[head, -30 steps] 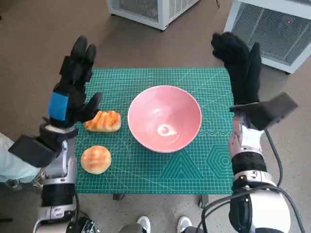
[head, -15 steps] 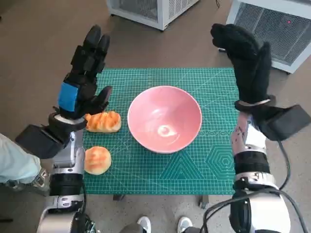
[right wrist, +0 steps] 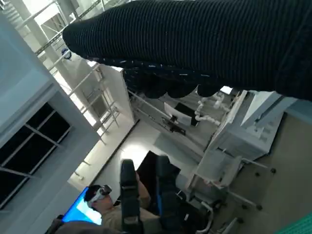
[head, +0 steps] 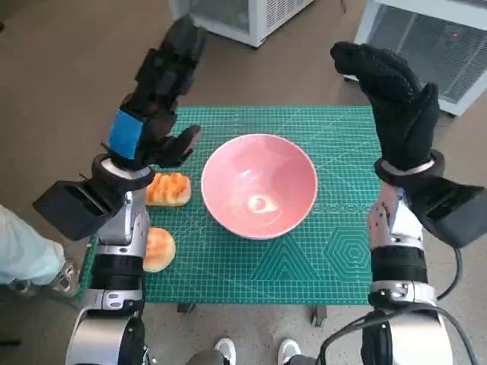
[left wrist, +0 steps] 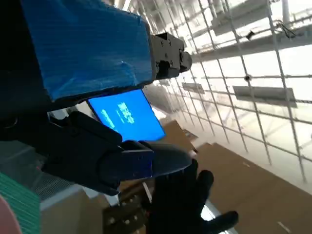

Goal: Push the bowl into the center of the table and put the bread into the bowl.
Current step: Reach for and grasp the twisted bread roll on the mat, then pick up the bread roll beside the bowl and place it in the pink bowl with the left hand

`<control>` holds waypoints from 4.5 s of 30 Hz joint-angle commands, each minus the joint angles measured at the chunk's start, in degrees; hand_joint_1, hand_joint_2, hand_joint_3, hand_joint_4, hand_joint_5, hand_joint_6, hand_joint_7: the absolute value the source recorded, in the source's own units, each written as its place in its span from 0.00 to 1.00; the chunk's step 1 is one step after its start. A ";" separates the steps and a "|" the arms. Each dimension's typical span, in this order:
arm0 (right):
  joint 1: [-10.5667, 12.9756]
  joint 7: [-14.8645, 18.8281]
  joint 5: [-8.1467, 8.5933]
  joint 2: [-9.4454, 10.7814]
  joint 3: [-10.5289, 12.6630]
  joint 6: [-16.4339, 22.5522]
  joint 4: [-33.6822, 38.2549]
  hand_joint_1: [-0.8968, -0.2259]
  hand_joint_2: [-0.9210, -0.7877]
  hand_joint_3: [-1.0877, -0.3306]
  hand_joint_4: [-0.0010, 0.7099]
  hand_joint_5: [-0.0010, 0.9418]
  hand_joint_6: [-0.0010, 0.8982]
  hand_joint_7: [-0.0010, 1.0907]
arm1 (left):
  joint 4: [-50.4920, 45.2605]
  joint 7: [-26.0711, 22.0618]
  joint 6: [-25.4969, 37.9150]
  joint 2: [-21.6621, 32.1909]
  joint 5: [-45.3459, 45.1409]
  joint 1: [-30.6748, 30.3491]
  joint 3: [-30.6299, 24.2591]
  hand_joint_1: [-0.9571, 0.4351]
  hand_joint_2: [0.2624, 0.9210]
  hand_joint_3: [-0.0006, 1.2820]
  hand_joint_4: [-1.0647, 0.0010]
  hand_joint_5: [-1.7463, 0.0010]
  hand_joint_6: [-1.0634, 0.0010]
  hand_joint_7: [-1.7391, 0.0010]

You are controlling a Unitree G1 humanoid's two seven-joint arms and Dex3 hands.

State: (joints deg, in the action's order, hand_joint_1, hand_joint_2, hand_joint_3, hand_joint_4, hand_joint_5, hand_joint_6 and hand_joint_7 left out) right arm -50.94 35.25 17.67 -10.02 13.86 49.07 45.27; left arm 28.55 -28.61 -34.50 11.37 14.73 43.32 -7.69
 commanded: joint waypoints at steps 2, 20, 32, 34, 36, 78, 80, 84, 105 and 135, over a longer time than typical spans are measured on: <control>2.08 -1.26 -0.06 -0.78 -0.30 -1.76 -1.35 0.27 0.00 0.52 0.31 0.01 0.34 0.10 | 1.60 1.27 -0.12 2.96 -1.90 0.74 -1.19 0.14 1.00 0.32 0.89 1.00 0.85 0.92; 3.04 -2.89 -0.04 0.03 -0.98 -2.81 -2.70 0.25 0.00 0.55 0.32 0.01 0.35 0.10 | -2.59 2.46 21.09 24.92 -26.63 -0.09 5.26 0.20 0.96 0.03 0.82 1.00 0.75 0.94; 2.48 -4.58 -1.62 0.20 -1.84 -2.23 -1.36 0.26 0.00 0.54 0.30 0.00 0.34 0.09 | -7.88 -2.22 41.84 29.23 -39.70 0.15 14.59 0.33 0.74 0.00 0.91 1.00 0.71 0.99; 2.42 -4.90 -1.88 0.24 -2.02 -2.10 -1.19 0.26 0.00 0.54 0.30 0.00 0.34 0.09 | -6.89 -2.69 42.46 29.12 -40.23 0.32 15.55 0.36 0.72 0.00 0.92 1.00 0.71 0.99; 2.43 -5.08 -2.02 0.36 -2.18 -2.05 -1.18 0.26 0.00 0.54 0.30 0.00 0.33 0.09 | -5.75 -3.32 42.38 29.00 -40.23 0.28 16.31 0.40 0.70 0.00 0.93 1.00 0.71 0.99; 1.83 -3.08 -0.19 -0.26 -2.48 -2.45 0.39 0.26 0.00 0.53 0.30 0.00 0.32 0.10 | 23.04 3.39 39.51 20.27 -50.59 5.19 32.31 0.47 0.68 0.00 0.93 1.00 0.75 1.00; 1.85 -3.01 -0.04 -0.29 -2.49 -2.54 0.34 0.26 0.00 0.53 0.30 0.00 0.32 0.10 | 25.76 4.19 38.87 19.51 -50.76 6.01 32.74 0.49 0.68 0.00 0.92 0.99 0.75 1.00; 1.94 -2.87 0.30 -0.35 -2.47 -2.83 0.22 0.26 0.00 0.53 0.30 0.00 0.32 0.10 | 30.87 7.22 37.45 17.80 -50.84 7.38 33.23 0.53 0.70 0.00 0.87 0.99 0.74 1.00; 2.87 -3.13 0.15 -0.51 -2.41 -3.27 -1.09 0.29 0.00 0.54 0.30 0.00 0.32 0.11 | 41.09 35.08 19.83 17.71 -53.81 6.24 35.93 0.69 1.00 0.04 0.34 0.34 0.38 0.42; 3.24 -2.80 0.28 -0.43 -2.44 -3.26 -0.82 0.29 0.00 0.54 0.30 0.00 0.30 0.11 | -2.15 28.31 19.57 21.01 -41.35 4.23 18.70 0.69 1.00 0.03 0.31 0.36 0.40 0.34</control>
State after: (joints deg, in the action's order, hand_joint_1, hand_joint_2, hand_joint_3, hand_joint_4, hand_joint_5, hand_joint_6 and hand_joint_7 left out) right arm -49.30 31.95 17.84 -10.39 11.31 46.23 43.98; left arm 30.52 0.45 -15.87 33.37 -27.15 48.65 11.83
